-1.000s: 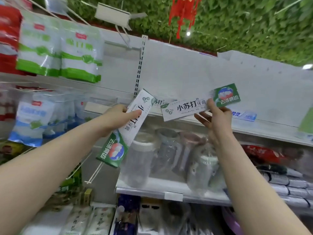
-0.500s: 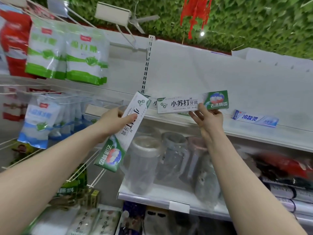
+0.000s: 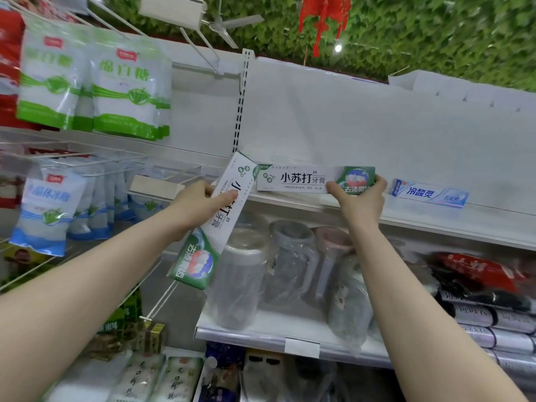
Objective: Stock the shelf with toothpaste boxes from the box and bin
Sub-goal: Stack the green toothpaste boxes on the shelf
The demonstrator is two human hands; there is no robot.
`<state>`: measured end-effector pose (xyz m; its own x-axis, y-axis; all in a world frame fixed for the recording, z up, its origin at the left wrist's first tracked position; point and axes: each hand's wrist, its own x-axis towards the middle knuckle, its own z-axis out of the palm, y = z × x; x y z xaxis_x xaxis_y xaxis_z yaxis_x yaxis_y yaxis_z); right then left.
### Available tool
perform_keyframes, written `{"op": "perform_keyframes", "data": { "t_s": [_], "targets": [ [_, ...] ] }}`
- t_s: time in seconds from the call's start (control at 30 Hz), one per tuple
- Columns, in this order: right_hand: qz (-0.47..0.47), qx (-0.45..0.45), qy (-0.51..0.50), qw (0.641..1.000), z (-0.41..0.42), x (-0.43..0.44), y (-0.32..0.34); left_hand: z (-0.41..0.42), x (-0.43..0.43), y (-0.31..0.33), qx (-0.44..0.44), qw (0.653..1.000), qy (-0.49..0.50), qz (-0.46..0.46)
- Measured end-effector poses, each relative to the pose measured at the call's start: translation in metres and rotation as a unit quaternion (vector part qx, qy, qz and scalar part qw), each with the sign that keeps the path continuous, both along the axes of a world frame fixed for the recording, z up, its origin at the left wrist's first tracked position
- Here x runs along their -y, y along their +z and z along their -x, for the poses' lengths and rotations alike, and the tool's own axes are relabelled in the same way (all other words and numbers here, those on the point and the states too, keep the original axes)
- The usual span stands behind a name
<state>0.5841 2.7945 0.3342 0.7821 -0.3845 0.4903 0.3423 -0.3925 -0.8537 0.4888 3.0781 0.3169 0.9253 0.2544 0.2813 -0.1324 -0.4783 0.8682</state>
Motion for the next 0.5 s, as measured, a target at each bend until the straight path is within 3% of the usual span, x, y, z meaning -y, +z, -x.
{"op": "perform_keyframes", "data": {
  "t_s": [0.13,0.5],
  "targets": [
    [0.192,-0.051,-0.114,0.973,0.002,-0.011,-0.007,0.000,0.001,-0.001,-0.005,1.000,-0.007,0.004],
    [0.299,-0.063,-0.134,0.943,-0.008,-0.036,-0.008,0.006,0.008,-0.005,-0.006,0.999,-0.020,0.038]
  ]
}}
